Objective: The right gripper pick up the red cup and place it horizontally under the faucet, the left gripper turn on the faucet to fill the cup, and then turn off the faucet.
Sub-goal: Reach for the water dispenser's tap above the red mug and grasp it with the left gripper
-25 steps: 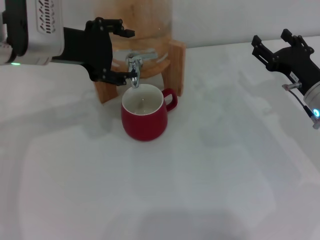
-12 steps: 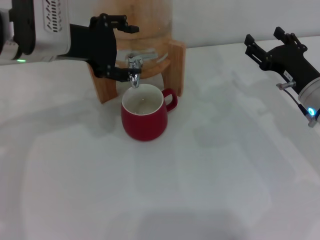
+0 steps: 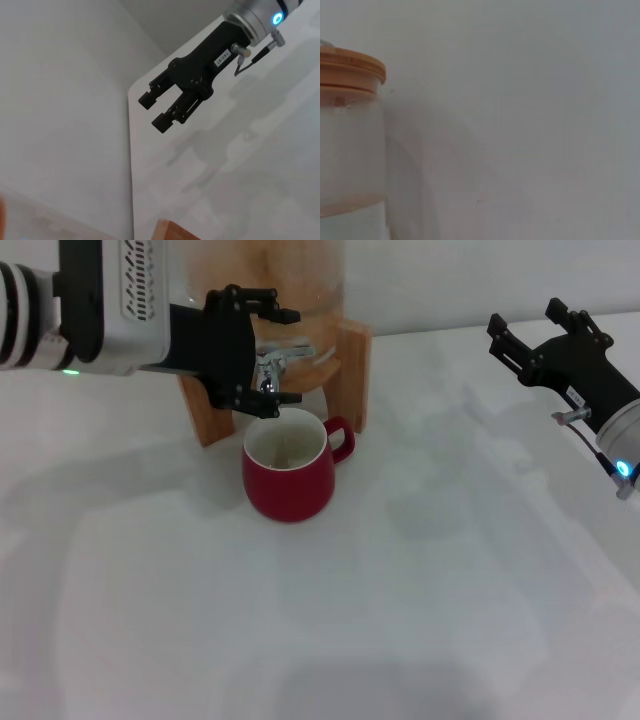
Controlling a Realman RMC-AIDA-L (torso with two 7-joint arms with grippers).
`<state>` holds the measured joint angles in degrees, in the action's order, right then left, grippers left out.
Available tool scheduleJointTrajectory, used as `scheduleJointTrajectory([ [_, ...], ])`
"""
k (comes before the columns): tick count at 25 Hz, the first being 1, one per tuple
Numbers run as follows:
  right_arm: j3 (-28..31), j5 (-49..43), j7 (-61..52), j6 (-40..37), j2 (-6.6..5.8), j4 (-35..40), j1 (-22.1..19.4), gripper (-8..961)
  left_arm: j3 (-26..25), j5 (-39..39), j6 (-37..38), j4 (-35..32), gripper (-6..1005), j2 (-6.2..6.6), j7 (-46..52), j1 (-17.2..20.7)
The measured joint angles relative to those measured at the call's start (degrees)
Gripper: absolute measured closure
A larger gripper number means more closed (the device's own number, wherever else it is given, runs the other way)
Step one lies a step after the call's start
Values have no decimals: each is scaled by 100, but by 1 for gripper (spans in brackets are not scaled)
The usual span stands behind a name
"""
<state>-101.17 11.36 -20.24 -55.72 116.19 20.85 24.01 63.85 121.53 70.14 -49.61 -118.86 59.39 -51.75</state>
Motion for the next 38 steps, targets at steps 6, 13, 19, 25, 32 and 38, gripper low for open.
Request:
scheduleJointTrajectory([
  [6, -44, 2, -12, -26, 0, 0, -18, 121, 31, 0, -116, 100, 153, -19, -111, -28],
  [13, -94, 0, -14, -34, 0, -3, -20, 121, 36, -4, -116, 219, 154, -18, -154, -75],
  [19, -104, 12, -9, -40, 0, -3, -20, 121, 27, -7, -136, 325, 154, -16, -260, -106],
  [25, -105, 1, -13, -46, 0, -2, -20, 121, 36, -8, -142, 328, 154, -14, -273, -108],
  [32, -105, -3, -15, -46, 0, -2, -20, 122, 40, -8, -137, 329, 154, -14, -304, -137],
  [38, -105, -2, -20, -88, 0, -2, -23, 122, 40, -8, -132, 402, 154, -14, -367, -180],
])
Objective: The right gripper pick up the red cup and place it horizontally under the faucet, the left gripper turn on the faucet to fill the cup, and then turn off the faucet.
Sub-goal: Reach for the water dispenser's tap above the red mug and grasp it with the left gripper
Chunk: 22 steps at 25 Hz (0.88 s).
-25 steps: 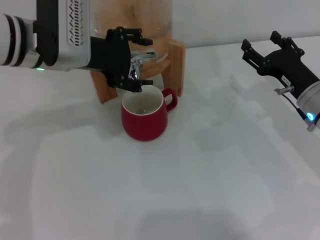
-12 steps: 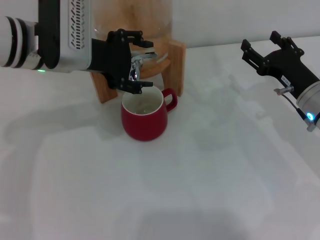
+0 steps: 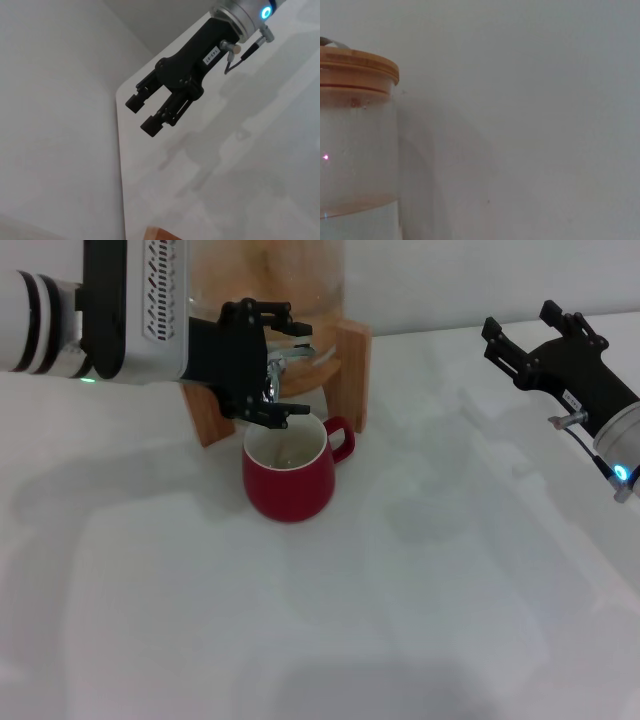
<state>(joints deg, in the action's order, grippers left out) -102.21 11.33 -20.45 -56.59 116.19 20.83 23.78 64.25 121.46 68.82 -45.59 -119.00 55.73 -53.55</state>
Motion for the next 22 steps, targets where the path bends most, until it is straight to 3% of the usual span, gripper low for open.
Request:
scheduleJointTrajectory([
  [22, 0, 19, 5, -19, 0, 0, -11, 122, 9, -61, 22, 156, 154, 0, -148, -23],
])
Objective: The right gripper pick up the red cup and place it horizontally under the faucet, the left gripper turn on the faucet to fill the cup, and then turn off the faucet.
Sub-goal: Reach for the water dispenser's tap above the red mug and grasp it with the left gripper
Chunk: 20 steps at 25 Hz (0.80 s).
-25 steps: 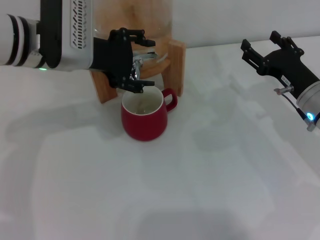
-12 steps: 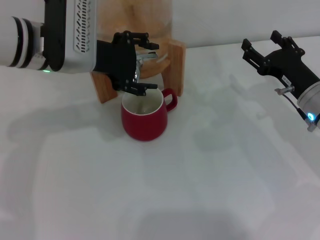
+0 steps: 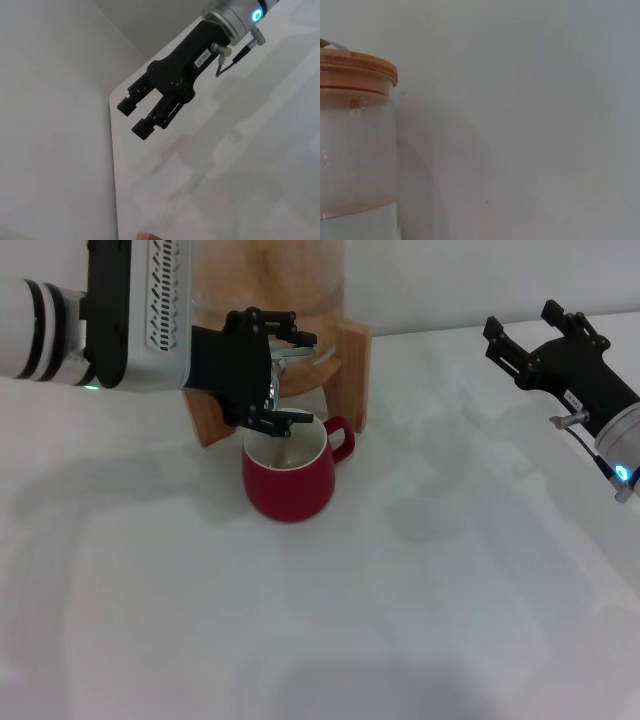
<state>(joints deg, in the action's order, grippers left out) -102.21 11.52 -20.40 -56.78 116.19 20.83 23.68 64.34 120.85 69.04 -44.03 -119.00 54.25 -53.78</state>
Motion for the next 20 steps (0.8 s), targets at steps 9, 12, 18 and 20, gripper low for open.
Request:
scheduleJointTrajectory([
  [9, 0, 5, 1, 0, 0, 0, 21, 122, 6, 20, 43, -32, 154, 0, 40, 32],
  [12, -6, 8, 1, 0, 0, 0, 22, 122, 9, 21, 100, -58, 154, 0, 67, 34],
  [18, -9, 9, 1, 0, 0, 2, 23, 122, 8, 48, 188, -80, 154, 0, 120, 34],
  [20, -9, 13, 1, 0, 0, 6, 23, 122, 8, 55, 194, -93, 154, 0, 135, 34],
])
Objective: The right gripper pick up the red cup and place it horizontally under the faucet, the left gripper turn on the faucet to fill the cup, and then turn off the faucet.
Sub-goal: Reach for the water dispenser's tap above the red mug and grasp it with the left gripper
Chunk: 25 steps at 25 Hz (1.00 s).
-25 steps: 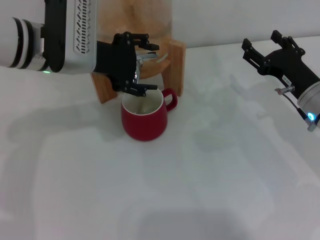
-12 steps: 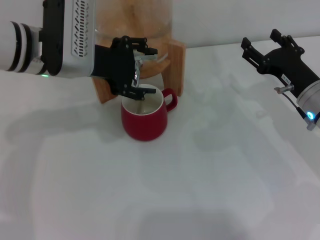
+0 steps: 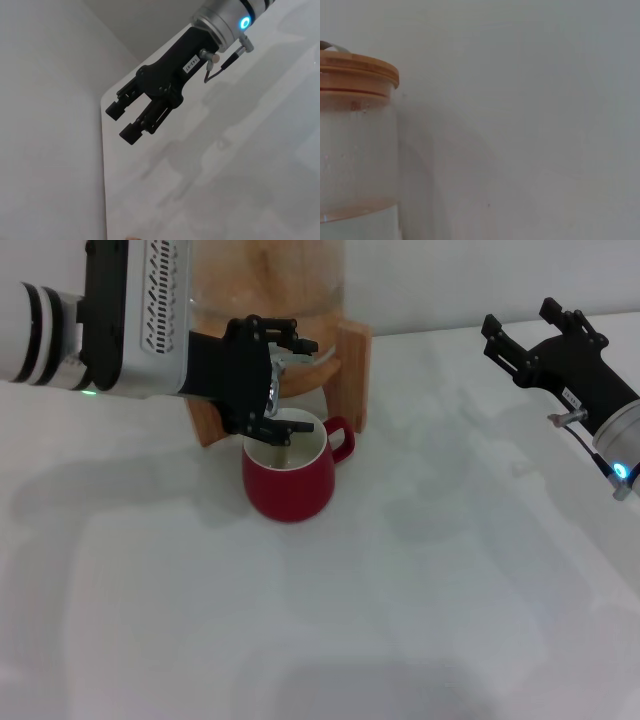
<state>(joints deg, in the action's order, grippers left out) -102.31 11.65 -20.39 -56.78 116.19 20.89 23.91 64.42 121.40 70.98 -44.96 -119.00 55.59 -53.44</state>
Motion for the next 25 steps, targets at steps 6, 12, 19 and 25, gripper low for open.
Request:
scheduleJointTrajectory([
  [6, 0, 5, -1, 0, 0, 3, 14, 122, 0, 32, 120, -300, 155, 0, 85, 159],
  [12, 0, 5, -2, 0, 0, 50, 21, 122, 6, 75, 194, -433, 155, 2, 209, 252],
  [19, 0, -9, -2, 0, 0, 51, 28, 122, 16, 91, 238, -436, 155, 9, 221, 293],
  [25, 0, -13, -3, -1, 0, 56, 21, 122, 101, 168, 289, -619, 155, 5, 339, 368],
])
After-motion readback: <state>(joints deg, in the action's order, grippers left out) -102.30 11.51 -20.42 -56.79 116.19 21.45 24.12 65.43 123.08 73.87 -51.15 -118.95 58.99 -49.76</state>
